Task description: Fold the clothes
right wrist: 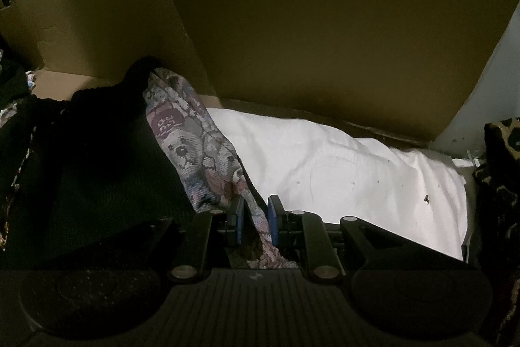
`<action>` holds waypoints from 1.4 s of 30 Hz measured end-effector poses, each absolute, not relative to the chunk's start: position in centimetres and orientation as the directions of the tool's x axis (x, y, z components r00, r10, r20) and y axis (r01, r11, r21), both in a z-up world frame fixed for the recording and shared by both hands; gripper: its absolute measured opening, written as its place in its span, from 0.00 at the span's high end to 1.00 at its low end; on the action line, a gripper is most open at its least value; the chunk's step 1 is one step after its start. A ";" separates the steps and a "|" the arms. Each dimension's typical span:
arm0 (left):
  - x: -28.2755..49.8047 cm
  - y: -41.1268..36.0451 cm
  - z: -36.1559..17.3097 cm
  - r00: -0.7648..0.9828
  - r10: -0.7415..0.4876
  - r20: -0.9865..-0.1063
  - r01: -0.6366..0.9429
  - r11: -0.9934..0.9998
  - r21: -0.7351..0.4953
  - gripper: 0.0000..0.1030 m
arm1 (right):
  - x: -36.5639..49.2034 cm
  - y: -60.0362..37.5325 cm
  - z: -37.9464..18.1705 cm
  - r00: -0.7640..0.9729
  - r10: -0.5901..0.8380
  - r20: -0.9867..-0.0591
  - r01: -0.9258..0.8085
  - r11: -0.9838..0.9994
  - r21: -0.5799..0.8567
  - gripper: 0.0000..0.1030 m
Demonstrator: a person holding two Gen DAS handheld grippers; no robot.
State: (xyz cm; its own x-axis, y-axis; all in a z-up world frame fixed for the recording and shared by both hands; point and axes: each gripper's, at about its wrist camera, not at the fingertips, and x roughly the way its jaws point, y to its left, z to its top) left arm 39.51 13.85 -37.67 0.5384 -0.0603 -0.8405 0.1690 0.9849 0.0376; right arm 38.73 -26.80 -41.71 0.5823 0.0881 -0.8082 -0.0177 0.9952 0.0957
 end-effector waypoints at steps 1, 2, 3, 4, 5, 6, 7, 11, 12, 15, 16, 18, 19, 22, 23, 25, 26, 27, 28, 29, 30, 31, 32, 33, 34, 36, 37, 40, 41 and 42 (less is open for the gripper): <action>39.4 13.6 -37.9 0.536 -0.059 -0.842 0.179 0.983 0.045 0.69 | 38.7 -26.9 -41.8 0.583 0.089 -0.808 -0.018 0.995 0.097 0.81; 39.3 13.5 -38.1 0.533 -0.059 -0.844 0.187 0.981 0.049 0.69 | 38.7 -26.9 -41.8 0.584 0.089 -0.807 -0.017 0.995 0.098 0.78; 39.3 13.4 -38.2 0.530 -0.062 -0.846 0.192 0.980 0.049 0.69 | 38.6 -27.0 -41.9 0.586 0.090 -0.805 -0.016 0.995 0.100 0.78; 39.2 13.5 -38.1 0.531 -0.065 -0.845 0.197 0.979 0.049 0.69 | 38.6 -27.0 -42.0 0.588 0.092 -0.804 -0.015 0.995 0.103 0.78; 39.1 13.5 -38.1 0.534 -0.067 -0.843 0.202 0.978 0.050 0.69 | 38.5 -27.1 -42.0 0.588 0.093 -0.803 -0.015 0.994 0.105 0.78; 39.0 13.5 -37.9 0.537 -0.069 -0.840 0.205 0.977 0.050 0.69 | 38.6 -27.1 -42.0 0.588 0.094 -0.804 -0.016 0.994 0.105 0.77; 38.9 13.6 -37.7 0.543 -0.073 -0.837 0.206 0.977 0.049 0.69 | 38.5 -27.1 -41.9 0.587 0.095 -0.804 -0.016 0.994 0.106 0.77; 38.4 13.5 -37.3 0.548 -0.086 -0.832 0.227 0.973 0.049 0.66 | 38.4 -27.3 -42.0 0.586 0.100 -0.804 -0.019 0.994 0.109 0.77; 38.4 13.4 -37.4 0.543 -0.086 -0.835 0.237 0.970 0.054 0.66 | 38.4 -27.3 -42.0 0.587 0.100 -0.803 -0.018 0.994 0.110 0.77; 38.7 13.1 -38.2 0.528 -0.070 -0.846 0.255 0.964 0.080 0.66 | 38.4 -27.3 -42.0 0.590 0.097 -0.802 -0.020 0.994 0.106 0.77; 38.9 13.1 -38.4 0.523 -0.064 -0.850 0.253 0.964 0.083 0.66 | 38.4 -27.3 -42.1 0.590 0.096 -0.801 -0.022 0.994 0.103 0.77; 39.5 13.1 -38.8 0.516 -0.062 -0.855 0.251 0.965 0.081 0.66 | 38.3 -27.4 -42.0 0.596 0.099 -0.797 -0.025 0.994 0.104 0.77; 39.8 13.1 -39.1 0.509 -0.064 -0.858 0.253 0.964 0.078 0.66 | 38.2 -27.4 -42.0 0.600 0.101 -0.793 -0.027 0.994 0.106 0.77; 40.3 13.2 -39.7 0.491 -0.075 -0.868 0.259 0.964 0.063 0.66 | 38.1 -27.5 -41.8 0.611 0.106 -0.784 -0.032 0.993 0.110 0.77; 40.4 13.2 -39.8 0.487 -0.084 -0.869 0.258 0.965 0.052 0.67 | 38.0 -27.5 -41.8 0.615 0.108 -0.781 -0.033 0.993 0.111 0.77; 40.4 13.3 -39.9 0.479 -0.113 -0.870 0.264 0.964 0.020 0.73 | 37.9 -27.5 -41.7 0.623 0.112 -0.775 -0.037 0.993 0.114 0.77; 40.4 13.3 -39.9 0.474 -0.129 -0.871 0.272 0.962 0.005 0.78 | 37.9 -27.6 -41.7 0.626 0.114 -0.771 -0.038 0.993 0.115 0.76; 40.3 13.3 -40.0 0.471 -0.143 -0.871 0.282 0.960 -0.005 0.82 | 37.8 -27.6 -41.7 0.630 0.116 -0.768 -0.040 0.992 0.117 0.77; 40.3 13.3 -40.1 0.470 -0.150 -0.870 0.287 0.958 -0.011 0.82 | 37.8 -27.6 -41.6 0.633 0.118 -0.765 -0.042 0.992 0.118 0.77; 40.2 13.3 -40.1 0.471 -0.154 -0.869 0.290 0.957 -0.012 0.82 | 37.9 -27.6 -41.6 0.633 0.120 -0.765 -0.047 0.992 0.116 0.77; 40.2 13.2 -40.2 0.470 -0.155 -0.869 0.295 0.955 -0.011 0.82 | 38.0 -27.5 -41.7 0.629 0.122 -0.768 -0.056 0.992 0.112 0.78; 40.2 13.1 -40.2 0.470 -0.155 -0.869 0.300 0.954 -0.008 0.82 | 38.2 -27.4 -41.7 0.625 0.125 -0.771 -0.064 0.992 0.109 0.78; 40.2 13.0 -40.3 0.469 -0.155 -0.870 0.305 0.952 -0.006 0.82 | 38.4 -27.3 -41.7 0.621 0.127 -0.774 -0.073 0.992 0.105 0.78; 40.2 13.0 -40.3 0.466 -0.157 -0.870 0.309 0.951 -0.006 0.83 | 38.6 -27.2 -41.8 0.617 0.130 -0.777 -0.081 0.992 0.101 0.77; 40.3 13.0 -40.2 0.463 -0.162 -0.872 0.314 0.949 -0.010 0.83 | 38.7 -27.1 -41.8 0.613 0.132 -0.779 -0.090 0.991 0.097 0.75; 40.5 13.2 -40.1 0.463 -0.167 -0.871 0.308 0.951 -0.019 0.90 | 39.0 -27.1 -41.8 0.604 0.135 -0.785 -0.098 0.991 0.095 0.71; 40.4 13.1 -40.1 0.471 -0.159 -0.868 0.307 0.952 -0.008 0.91 | 39.0 -27.1 -41.8 0.601 0.134 -0.788 -0.108 0.990 0.087 0.71; 39.9 12.5 -39.8 0.502 -0.122 -0.856 0.317 0.947 0.051 0.94 | 38.9 -26.8 -41.7 0.597 0.128 -0.792 -0.146 0.988 0.050 0.80; 39.9 12.5 -39.6 0.511 -0.112 -0.852 0.303 0.951 0.057 0.94 | 39.0 -26.9 -41.5 0.597 0.125 -0.793 -0.149 0.988 0.044 0.90; 40.0 12.7 -39.4 0.519 -0.103 -0.848 0.287 0.956 0.059 0.94 | 39.0 -27.0 -41.3 0.597 0.122 -0.793 -0.151 0.988 0.039 0.94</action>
